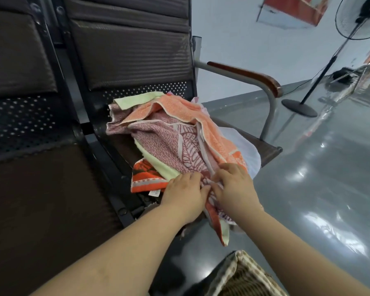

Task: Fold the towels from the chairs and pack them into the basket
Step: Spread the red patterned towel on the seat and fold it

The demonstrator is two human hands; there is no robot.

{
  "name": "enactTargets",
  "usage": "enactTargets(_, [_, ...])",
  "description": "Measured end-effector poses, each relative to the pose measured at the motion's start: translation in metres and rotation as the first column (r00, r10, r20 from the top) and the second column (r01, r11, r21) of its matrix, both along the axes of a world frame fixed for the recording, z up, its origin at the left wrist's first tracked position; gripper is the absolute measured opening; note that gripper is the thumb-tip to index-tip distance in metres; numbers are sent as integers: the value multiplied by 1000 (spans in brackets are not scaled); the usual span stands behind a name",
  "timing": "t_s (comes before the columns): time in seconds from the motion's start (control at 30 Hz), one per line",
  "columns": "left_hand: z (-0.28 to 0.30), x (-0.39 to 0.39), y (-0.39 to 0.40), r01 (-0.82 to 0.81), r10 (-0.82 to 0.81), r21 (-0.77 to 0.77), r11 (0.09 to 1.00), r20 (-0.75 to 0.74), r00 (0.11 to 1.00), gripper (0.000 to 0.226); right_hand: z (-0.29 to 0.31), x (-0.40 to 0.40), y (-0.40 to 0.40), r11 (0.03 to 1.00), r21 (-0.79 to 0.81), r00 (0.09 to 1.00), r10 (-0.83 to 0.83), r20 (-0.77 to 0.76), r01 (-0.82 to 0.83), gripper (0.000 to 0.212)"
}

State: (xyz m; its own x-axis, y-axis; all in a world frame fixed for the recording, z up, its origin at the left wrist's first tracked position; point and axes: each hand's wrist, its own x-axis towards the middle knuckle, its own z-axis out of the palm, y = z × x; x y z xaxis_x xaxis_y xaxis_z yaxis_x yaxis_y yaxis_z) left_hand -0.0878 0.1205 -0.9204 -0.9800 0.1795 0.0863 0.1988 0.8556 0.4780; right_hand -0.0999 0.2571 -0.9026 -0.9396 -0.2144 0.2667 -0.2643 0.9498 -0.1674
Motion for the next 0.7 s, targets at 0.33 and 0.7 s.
enactTargets(0.33, [25,31,-46,-546,103,834,81,538,837,34,31,58,-61,929,-252,960,281,2,-272,15])
enactTargets(0.7, [73,114,-100,-377,-108,878,296,423,900,18,58,71,-133,18,-831,768,372,522,556,52])
